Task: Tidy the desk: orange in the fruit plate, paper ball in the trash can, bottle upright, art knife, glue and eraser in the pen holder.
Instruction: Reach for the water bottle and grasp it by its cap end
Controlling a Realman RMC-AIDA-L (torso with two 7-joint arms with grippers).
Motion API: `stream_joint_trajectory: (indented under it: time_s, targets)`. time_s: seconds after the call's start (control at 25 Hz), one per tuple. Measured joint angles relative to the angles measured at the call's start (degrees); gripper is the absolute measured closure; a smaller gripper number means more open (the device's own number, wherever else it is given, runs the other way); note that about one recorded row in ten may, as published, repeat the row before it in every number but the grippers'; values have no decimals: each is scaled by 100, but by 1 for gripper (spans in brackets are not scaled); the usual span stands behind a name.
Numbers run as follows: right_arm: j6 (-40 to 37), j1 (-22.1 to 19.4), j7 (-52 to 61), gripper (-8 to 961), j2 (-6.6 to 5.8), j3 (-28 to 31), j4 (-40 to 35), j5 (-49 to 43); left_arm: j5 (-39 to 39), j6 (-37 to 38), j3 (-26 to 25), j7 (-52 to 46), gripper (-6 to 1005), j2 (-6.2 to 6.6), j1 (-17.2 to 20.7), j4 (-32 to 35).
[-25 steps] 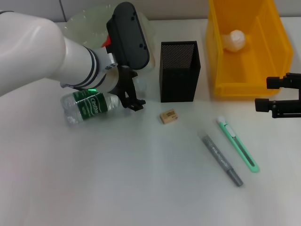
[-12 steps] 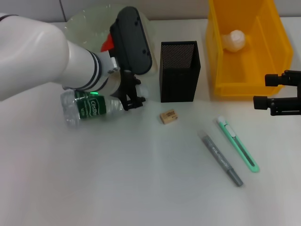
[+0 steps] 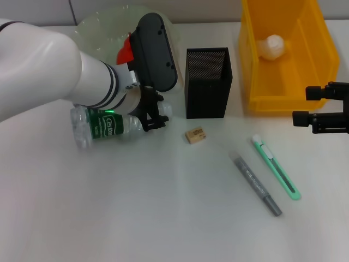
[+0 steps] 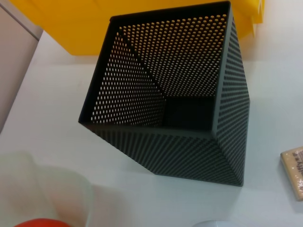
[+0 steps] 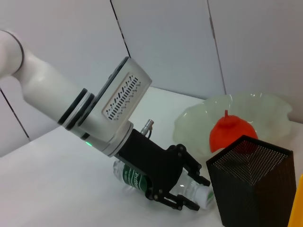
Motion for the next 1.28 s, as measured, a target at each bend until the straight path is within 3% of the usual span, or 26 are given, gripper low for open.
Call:
stream_joint_trajectory:
  time_s: [0.36,1.0,1.28]
  targets:
    - [0,26,0,121,0,9,36,0,44,1,0,-62,466,0,63,175]
    - [0,36,-3,121,0,-8,37,-68,271,-6,113,-146,398,0,105,205]
    - [0,40,-5,122,0,4,38,-71,348,-50,153,-199,424,0,105,193]
